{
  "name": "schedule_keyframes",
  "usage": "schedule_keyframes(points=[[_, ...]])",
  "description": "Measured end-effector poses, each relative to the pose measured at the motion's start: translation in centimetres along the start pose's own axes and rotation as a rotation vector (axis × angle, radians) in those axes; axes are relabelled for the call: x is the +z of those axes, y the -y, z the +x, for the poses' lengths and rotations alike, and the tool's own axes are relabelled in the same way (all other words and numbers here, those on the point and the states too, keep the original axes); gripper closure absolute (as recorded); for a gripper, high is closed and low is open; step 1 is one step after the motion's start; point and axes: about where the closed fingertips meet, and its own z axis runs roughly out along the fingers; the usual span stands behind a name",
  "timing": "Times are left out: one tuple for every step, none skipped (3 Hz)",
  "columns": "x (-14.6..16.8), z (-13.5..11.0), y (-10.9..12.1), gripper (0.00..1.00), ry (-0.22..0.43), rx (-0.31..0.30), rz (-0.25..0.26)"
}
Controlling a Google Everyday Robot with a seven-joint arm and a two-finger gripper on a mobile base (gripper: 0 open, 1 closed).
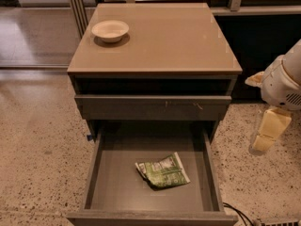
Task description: Pick green jalapeno chip bag from middle drawer and place on counter
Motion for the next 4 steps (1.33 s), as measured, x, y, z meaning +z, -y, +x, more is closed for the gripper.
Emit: schedule_keyframes(points=[[4.1, 1.2, -0.3, 0.00, 0.066, 0.016, 0.009], [9.7, 2.4, -1.0, 0.00, 0.117, 0.058, 0.010], [14.9, 4.0, -2.0, 0.00, 0.188, 0.138, -0.026], [19.6, 5.0, -3.5, 0.00, 0.289, 0.220, -0.093]])
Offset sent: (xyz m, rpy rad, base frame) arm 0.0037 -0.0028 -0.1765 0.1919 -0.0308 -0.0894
